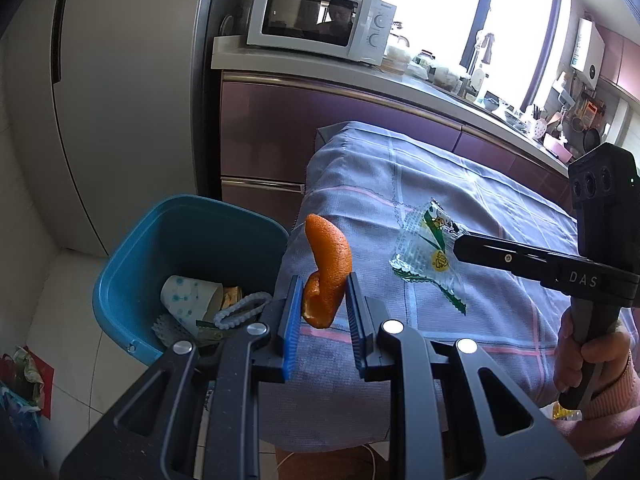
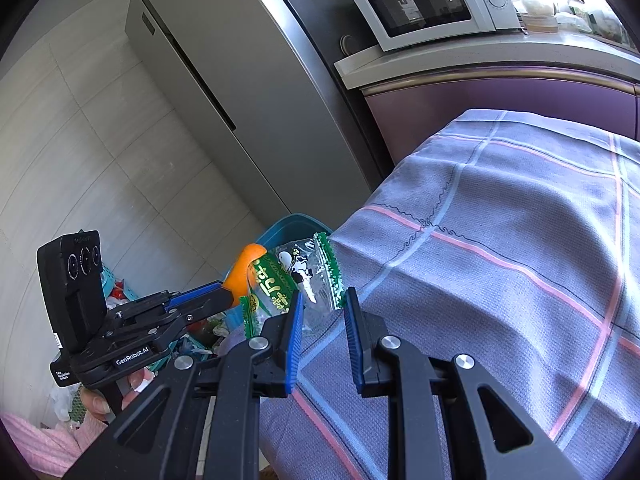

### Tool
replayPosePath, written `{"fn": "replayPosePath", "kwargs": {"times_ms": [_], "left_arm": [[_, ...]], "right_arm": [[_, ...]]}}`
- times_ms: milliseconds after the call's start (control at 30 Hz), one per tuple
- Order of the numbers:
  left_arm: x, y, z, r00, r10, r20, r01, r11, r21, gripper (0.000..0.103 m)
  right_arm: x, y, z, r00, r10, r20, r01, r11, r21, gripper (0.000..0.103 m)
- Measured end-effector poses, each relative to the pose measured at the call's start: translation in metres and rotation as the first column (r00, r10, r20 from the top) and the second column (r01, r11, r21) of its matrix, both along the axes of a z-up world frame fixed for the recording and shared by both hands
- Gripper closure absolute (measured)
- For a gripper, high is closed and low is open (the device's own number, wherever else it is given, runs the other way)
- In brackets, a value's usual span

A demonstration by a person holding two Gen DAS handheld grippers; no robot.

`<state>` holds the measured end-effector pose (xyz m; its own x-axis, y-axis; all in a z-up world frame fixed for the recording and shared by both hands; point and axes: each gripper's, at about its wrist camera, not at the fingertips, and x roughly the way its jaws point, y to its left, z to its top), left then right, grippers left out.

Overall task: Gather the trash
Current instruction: 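Carry the orange peel with the left tool toward the blue bin, then open the left tool over the bin while the right carries the wrapper there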

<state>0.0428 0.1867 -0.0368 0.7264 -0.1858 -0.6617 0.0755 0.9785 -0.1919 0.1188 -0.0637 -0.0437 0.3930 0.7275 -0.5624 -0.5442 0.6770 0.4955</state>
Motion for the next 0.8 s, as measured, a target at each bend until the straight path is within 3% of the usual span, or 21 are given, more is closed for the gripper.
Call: {"fn": "replayPosePath", "kwargs": {"times_ms": [667,800], "left_arm": [[0.0,0.022,0.002,0.998,0.06,0.002,-0.06,0.998,0.017,0.081],[0.001,0.025,0.001,0.998,0.066,0.001,-0.066,0.998,0.016,0.087]], "right_arm": [[0.003,0.031,0.008,0.998,0.057,0.017,-0.057,0.998,-0.011,0.084],[0.003,0.036,0.011,0.997,0.069,0.02,-0.069,0.998,-0.015,0.084]]}}
